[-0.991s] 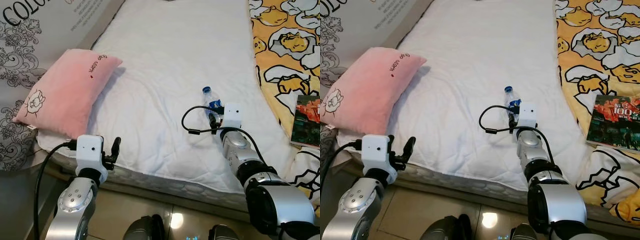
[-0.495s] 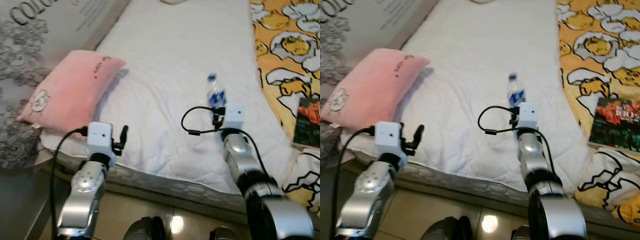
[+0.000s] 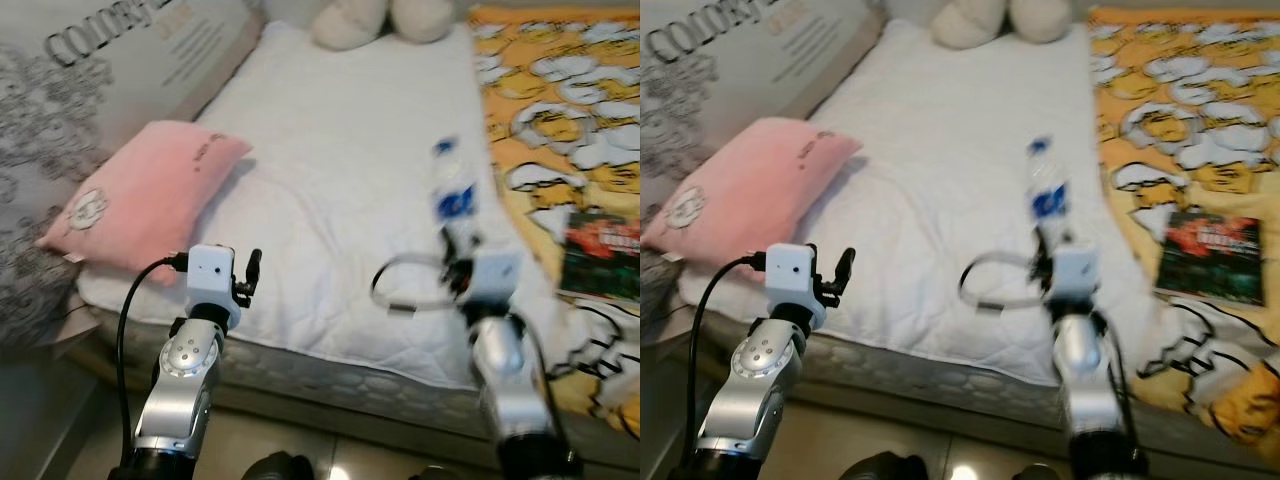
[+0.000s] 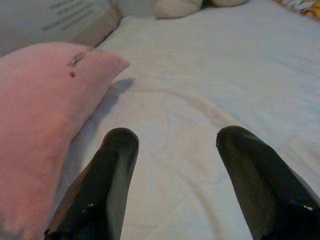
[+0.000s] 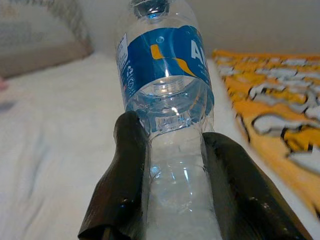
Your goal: Clean up the room
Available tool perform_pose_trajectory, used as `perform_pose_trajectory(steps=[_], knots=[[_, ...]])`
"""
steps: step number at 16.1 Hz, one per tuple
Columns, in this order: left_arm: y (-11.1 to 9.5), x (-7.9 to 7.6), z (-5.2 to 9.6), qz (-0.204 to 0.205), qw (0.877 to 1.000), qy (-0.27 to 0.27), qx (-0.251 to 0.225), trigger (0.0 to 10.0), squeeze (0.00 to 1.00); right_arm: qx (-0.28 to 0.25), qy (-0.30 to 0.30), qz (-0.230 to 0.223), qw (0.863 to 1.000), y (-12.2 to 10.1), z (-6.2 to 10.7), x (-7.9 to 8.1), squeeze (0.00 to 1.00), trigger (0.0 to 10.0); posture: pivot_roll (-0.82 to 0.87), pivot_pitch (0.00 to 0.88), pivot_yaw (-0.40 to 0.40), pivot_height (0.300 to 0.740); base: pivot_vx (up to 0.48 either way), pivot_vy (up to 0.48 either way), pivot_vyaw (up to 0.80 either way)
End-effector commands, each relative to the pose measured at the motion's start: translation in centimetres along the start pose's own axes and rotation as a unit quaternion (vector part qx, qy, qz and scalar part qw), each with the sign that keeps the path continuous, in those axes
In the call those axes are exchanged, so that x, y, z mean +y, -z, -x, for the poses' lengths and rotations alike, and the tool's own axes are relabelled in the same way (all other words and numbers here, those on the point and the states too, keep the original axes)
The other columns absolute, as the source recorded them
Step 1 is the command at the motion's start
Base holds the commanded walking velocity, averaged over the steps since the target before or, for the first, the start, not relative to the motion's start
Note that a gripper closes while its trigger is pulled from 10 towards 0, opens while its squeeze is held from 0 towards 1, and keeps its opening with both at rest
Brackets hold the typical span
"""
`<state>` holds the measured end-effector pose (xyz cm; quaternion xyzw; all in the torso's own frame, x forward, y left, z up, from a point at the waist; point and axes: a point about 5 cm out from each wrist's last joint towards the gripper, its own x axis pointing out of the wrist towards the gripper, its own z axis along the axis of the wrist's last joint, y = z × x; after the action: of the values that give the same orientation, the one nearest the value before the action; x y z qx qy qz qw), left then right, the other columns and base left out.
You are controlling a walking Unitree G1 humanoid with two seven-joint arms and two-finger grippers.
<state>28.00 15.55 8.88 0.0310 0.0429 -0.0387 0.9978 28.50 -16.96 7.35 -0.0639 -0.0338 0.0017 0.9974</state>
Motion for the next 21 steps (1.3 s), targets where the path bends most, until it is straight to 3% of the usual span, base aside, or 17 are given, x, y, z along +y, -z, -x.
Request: perform_pose_trajectory(steps=[1, 5, 10, 11, 13, 14, 15, 19, 21], knots=[[0.3, 0.8, 0.0, 0.001, 1.0, -0.015, 0.002, 10.0, 0.0, -0.012, -0.017, -0.007, 1.0, -0.9, -0.4, 0.8, 0.0, 10.0, -0.13, 0.0, 0.134, 0.74, 0.0, 0.0, 0.0], [0.2, 0.5, 0.0, -0.003, 1.0, -0.002, -0.017, 10.0, 0.0, 0.002, -0.002, -0.017, 1.0, -1.0, -0.7, 0.2, 0.0, 10.0, -0.13, 0.0, 0.134, 0.74, 0.0, 0.0, 0.0], [-2.5, -0.1, 2.3, 0.0, 0.995, 0.029, -0.1, 10.0, 0.0, -0.01, 0.005, -0.01, 1.0, -0.8, 2.9, -0.4, 0.0, 10.0, -0.13, 0.0, 0.128, 0.74, 0.0, 0.0, 0.0], [-2.4, -0.4, 2.9, -0.016, 0.994, 0.041, -0.096, 10.0, 0.0, -0.005, -0.003, -0.003, 1.0, -0.9, 3.7, -0.5, 0.0, 10.0, -0.13, 0.0, 0.12, 0.74, 0.0, 0.0, 0.0], [-1.6, -0.5, 3.6, -0.01, 0.995, 0.046, -0.085, 10.0, 0.0, 0.006, -0.025, 0.0, 1.0, -1.0, 4.1, -0.5, 0.0, 10.0, -0.13, 0.0, 0.116, 0.74, 0.0, 0.0, 0.0], [-0.7, -0.6, 3.6, 0.022, 0.997, 0.031, -0.065, 10.0, 0.0, 0.011, -0.033, 0.002, 0.999, -1.2, 3.4, -0.6, 0.0, 10.0, -0.14, 0.0, 0.104, 0.74, 0.0, 0.0, 0.0], [-0.6, -0.7, 3.5, 0.03, 0.997, 0.029, -0.062, 10.0, 0.0, 0.011, -0.029, 0.002, 1.0, -1.2, 2.9, -0.8, 0.0, 10.0, -0.14, 0.0, 0.102, 0.74, 0.0, 0.0, 0.0], [-0.5, -3.0, 1.2, 0.038, 0.997, 0.042, -0.061, 10.0, 0.0, 0.015, -0.027, 0.007, 1.0, -2.6, -0.5, -1.9, 0.0, 10.0, -0.21, 0.0, 0.021, 0.74, 0.0, 0.0, 0.0], [-0.5, -3.6, 1.0, 0.046, 0.996, 0.045, -0.064, 10.0, 0.0, 0.011, -0.04, 0.016, 0.999, -3.0, -0.8, -2.1, 0.0, 10.0, -0.22, 0.0, 0.008, 0.74, 0.0, 0.0, 0.29]])
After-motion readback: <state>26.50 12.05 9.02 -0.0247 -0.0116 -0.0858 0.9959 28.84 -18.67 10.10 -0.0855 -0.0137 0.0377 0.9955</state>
